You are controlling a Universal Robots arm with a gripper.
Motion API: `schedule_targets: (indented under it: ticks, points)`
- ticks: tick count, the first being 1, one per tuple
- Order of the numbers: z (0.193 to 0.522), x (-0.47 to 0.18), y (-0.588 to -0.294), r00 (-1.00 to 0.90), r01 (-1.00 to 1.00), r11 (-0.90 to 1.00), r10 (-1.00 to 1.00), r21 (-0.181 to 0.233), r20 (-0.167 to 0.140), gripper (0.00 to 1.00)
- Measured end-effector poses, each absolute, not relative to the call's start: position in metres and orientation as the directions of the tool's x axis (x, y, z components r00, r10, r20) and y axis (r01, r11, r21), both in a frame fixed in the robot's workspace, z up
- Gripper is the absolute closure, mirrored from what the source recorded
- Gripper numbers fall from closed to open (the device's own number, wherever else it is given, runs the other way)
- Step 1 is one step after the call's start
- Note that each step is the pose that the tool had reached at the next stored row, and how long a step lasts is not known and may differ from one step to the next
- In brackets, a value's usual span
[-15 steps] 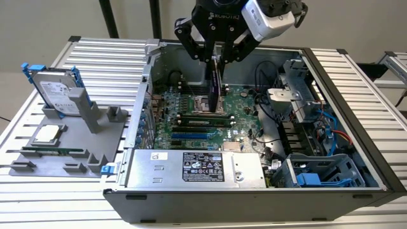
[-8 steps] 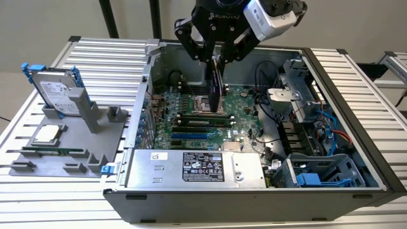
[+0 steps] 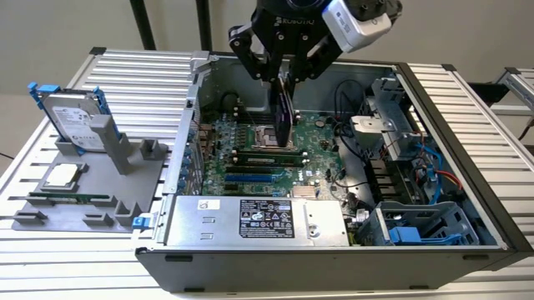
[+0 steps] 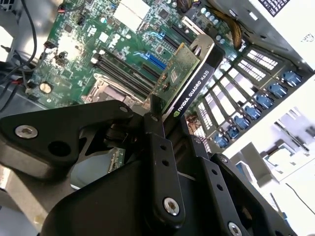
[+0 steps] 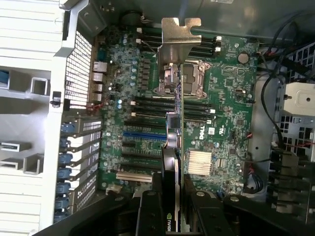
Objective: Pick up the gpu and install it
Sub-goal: 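Insert the gpu into the slot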
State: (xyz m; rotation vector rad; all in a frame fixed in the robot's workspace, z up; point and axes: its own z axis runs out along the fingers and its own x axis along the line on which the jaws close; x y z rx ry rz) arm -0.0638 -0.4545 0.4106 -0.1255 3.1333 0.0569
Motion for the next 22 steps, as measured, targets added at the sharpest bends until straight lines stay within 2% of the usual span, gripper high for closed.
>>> schedule_targets:
  ticks: [22]
  points:
    - [0.4106, -0.0638, -0.4545, -0.977, -0.212, 0.977, -0.212, 0.036, -0.007, 1.0]
